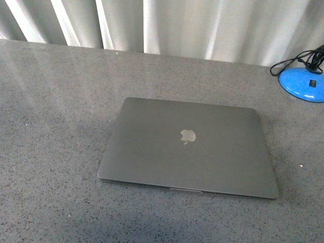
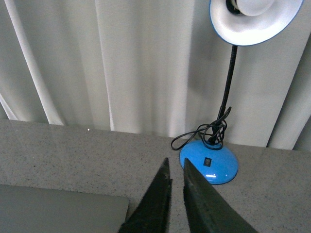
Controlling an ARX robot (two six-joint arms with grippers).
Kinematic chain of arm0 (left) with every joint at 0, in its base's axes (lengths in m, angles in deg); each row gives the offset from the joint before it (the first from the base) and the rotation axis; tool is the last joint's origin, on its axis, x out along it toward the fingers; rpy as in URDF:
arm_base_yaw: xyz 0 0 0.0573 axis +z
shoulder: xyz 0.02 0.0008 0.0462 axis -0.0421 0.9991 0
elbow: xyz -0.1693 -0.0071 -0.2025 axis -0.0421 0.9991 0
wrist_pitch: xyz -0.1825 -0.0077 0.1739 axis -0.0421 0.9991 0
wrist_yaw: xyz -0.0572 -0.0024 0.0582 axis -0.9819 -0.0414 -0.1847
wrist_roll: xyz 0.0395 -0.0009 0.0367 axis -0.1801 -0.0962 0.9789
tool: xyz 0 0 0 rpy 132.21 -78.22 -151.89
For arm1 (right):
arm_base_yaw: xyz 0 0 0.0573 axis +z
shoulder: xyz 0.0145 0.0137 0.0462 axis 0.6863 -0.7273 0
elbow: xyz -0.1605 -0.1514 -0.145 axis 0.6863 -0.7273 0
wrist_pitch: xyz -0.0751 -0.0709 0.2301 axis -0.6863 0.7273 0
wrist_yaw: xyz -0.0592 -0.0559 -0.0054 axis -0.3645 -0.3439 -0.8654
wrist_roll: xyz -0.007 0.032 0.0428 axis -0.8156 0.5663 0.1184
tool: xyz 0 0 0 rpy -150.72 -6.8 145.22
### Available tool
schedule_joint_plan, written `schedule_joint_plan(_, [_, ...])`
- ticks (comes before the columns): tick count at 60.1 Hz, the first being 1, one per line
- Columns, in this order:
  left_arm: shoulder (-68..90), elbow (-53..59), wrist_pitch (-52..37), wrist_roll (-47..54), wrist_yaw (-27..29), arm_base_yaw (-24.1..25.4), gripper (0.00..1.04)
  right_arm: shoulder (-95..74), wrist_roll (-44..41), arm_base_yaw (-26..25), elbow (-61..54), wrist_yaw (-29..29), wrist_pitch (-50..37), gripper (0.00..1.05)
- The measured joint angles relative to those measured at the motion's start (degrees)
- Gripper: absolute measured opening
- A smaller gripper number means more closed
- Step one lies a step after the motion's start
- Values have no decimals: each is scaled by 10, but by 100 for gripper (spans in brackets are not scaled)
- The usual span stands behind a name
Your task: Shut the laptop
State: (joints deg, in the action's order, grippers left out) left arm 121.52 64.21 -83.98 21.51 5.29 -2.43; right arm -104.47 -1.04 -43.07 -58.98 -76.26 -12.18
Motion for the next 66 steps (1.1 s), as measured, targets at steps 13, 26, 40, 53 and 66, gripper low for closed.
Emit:
schedule_joint_plan(13, [-98, 37, 59, 6, -2, -1, 4, 104, 2, -1, -38, 0, 64, 1])
schedule_joint_plan(26, [-197, 61, 133, 6, -2, 0, 4, 203, 2, -1, -59, 0, 138, 1])
schedule_joint_plan(40, [-297, 72, 218, 6, -2, 0, 4, 299, 2, -1, -64, 0, 219, 1])
schedule_joint_plan(53, [-384, 73, 295, 6, -2, 0, 4, 389, 2, -1, -66, 0, 299, 1])
schedule_joint_plan(66, [-462, 73, 367, 6, -2, 0, 4, 464, 3, -1, -67, 0, 370, 1])
